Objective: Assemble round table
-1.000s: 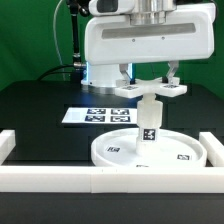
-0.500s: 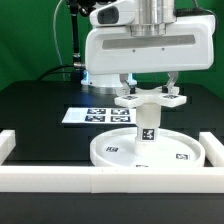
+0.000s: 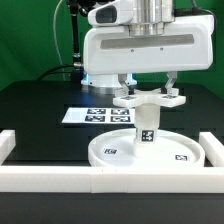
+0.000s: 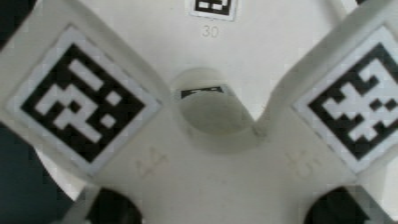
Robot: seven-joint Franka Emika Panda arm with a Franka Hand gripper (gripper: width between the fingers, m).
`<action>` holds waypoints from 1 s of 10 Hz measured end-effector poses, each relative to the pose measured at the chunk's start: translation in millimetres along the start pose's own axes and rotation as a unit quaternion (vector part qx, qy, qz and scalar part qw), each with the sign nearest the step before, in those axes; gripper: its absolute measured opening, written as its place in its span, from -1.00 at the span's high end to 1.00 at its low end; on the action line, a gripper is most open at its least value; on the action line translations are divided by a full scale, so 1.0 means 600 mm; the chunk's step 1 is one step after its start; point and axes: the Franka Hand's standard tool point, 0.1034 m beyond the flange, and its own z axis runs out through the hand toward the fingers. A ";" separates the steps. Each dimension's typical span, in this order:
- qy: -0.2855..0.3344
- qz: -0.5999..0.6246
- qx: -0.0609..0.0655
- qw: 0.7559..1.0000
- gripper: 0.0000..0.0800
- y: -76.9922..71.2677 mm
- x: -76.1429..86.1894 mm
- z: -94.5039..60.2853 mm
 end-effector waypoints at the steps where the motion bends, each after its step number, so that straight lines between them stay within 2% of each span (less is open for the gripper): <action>1: 0.000 0.000 0.000 1.000 -0.11 0.000 0.000 0.000; 5: 0.000 0.006 0.000 1.000 -0.11 0.000 0.000 0.000; 6: 0.000 0.078 0.007 0.997 -0.11 -0.001 0.000 0.000; 10: -0.002 0.242 0.014 0.970 -0.11 -0.004 0.000 0.001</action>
Offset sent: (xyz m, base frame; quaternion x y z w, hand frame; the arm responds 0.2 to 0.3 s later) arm 0.0000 0.0000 0.0000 0.0000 0.0000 0.0000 1.0000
